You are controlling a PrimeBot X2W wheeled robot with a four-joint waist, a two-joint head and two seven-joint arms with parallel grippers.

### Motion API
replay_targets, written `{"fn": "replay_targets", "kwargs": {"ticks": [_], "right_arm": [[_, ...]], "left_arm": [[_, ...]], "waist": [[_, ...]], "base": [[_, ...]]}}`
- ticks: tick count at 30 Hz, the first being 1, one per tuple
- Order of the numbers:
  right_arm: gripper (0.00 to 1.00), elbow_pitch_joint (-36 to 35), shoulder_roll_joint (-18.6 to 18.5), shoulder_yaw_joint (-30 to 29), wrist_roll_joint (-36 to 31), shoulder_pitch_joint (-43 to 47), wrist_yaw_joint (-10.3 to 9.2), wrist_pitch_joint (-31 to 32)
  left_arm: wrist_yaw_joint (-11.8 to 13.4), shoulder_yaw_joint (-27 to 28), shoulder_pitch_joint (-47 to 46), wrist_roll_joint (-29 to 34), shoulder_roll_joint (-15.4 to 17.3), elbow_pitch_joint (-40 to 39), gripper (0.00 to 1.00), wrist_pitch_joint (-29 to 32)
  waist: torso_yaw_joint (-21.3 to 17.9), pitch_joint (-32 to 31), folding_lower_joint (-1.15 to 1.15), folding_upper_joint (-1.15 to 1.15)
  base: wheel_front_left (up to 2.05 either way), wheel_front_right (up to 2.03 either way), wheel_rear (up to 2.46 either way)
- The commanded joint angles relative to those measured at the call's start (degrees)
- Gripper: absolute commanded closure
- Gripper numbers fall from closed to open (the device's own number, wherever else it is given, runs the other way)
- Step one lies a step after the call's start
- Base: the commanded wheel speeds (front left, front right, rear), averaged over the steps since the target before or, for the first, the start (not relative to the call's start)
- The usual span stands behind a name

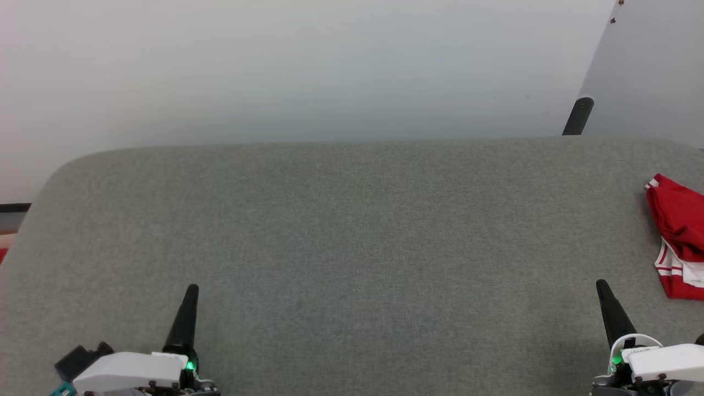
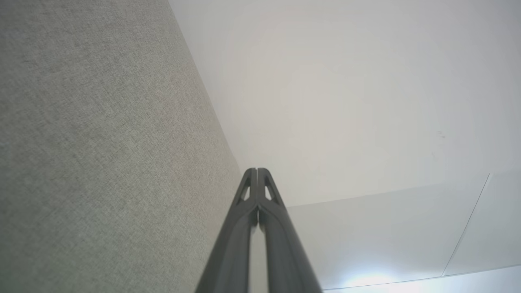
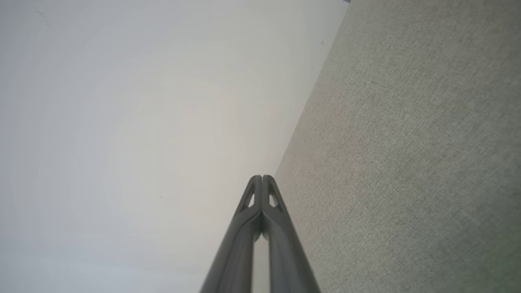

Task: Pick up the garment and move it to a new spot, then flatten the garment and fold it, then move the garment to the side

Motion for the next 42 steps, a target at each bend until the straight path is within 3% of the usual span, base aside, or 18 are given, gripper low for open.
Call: {"fn": "replay_targets", "kwargs": {"ticks": [1, 35, 42], "right_arm": [[1.00, -0.2, 0.2, -0.3, 1.5, -1.3, 0.01, 0.3], [1.00, 0.2, 1.6, -0.8, 14.6, -2.6, 0.01, 2.6], [1.00, 0.2, 1.6, -0.8, 14.6, -2.2, 0.01, 2.6]], "left_arm": [[-0.1, 0.3, -0.9, -1.3, -0.1, -0.2, 1.00, 0.5], [-0.2, 1.3, -2.6, -12.2, -2.2, 0.8, 1.00, 4.1], [-0.2, 1.3, -2.5, -12.2, -2.1, 0.8, 1.00, 4.2]], "waist": [[0.0, 0.0, 0.00, 0.00], [-0.3, 0.8, 0.00, 0.00], [-0.3, 0.8, 0.00, 0.00]], "base": [[0.00, 0.00, 0.00], [0.00, 0.00, 0.00], [0.00, 0.00, 0.00]]}}
